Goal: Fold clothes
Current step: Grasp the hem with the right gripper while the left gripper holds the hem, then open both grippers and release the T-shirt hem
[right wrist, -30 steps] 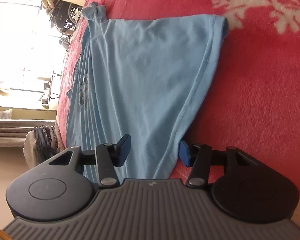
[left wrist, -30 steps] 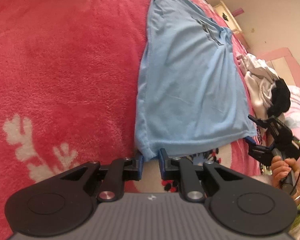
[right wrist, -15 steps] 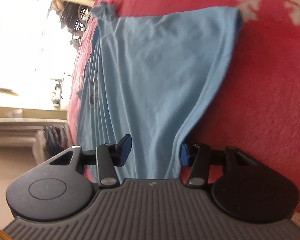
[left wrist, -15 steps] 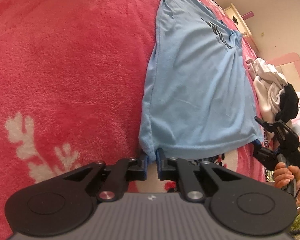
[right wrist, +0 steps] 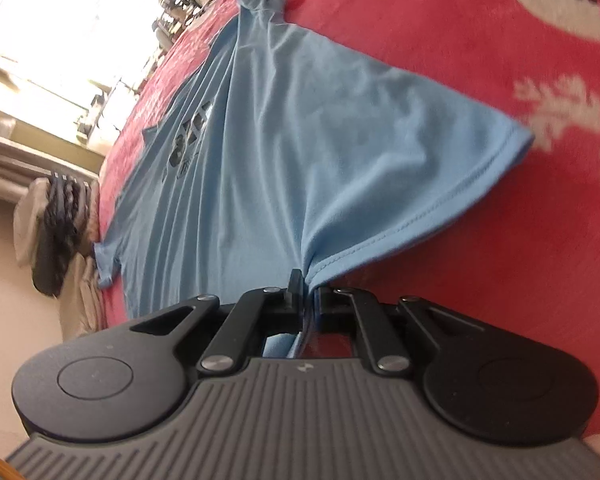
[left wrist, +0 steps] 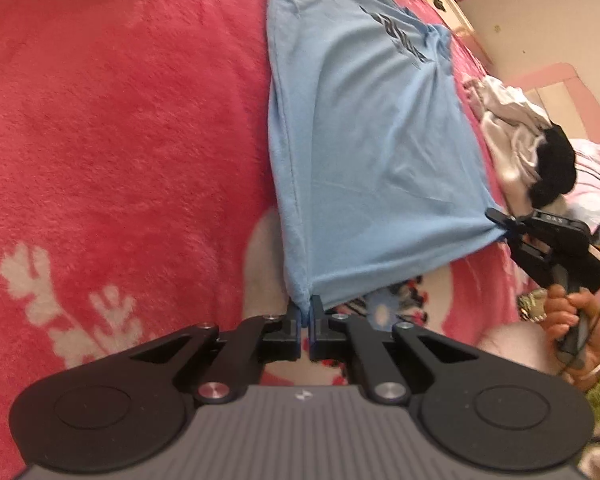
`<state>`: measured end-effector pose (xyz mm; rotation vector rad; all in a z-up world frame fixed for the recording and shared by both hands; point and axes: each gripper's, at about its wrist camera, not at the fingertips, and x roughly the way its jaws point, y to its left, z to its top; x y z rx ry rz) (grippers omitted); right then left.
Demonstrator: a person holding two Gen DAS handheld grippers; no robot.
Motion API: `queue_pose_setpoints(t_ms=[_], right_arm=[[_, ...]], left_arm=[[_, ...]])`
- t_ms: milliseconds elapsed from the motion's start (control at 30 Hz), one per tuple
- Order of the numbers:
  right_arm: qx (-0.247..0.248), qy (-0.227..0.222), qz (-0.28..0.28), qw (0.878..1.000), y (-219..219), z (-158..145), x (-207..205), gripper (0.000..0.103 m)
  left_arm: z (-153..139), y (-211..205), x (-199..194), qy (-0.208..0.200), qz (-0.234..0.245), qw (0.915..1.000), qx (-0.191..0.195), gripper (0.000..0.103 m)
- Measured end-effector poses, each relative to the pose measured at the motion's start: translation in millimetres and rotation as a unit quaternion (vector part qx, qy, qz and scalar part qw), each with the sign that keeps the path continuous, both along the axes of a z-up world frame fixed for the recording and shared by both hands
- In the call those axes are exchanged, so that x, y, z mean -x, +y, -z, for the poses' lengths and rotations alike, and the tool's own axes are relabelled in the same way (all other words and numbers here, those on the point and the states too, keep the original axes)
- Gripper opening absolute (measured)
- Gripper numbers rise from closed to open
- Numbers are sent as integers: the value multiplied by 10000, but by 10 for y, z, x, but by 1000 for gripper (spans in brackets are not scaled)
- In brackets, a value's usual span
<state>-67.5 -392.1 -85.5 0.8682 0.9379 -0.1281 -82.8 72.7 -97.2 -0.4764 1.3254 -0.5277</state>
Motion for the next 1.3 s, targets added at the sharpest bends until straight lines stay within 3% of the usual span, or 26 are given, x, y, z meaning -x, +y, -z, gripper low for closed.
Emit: queue_pose_setpoints(t_ms=[167,500,700,867,1033,1133,1200,1300], right_arm=[[225,121,-157,9996,-67,-108,20,3],[425,362,-205,9982,-107,-154,57,3],[468,431,-148,9979,-131,-156,115,3],[490,781,-91,9957,-162,-32,117,2],[388,832,-17,9958,-201,-5,169,2],[408,909,-73,9950,-205,-22,205,6],[371,915,-101,9951,-232,-63,282,7],[347,964,82,9947,-367,-135,477,16]], left_arm=[[-7,-52,1,227,306,9988,303,3],[126,-207,-4,528,780,9956,-9,3],[120,-345,15,463,1138,9923,-128,3],[238,-389,90,741,1508,9853,-302,0],[218,-352,217,504,1742,9828,-347,0],[168,-240,225,430,1709,9838,-325,6],[110,-149,222,378,1632,9850,-404,23],[-22,47,198,259,1467,9872,-570,28]])
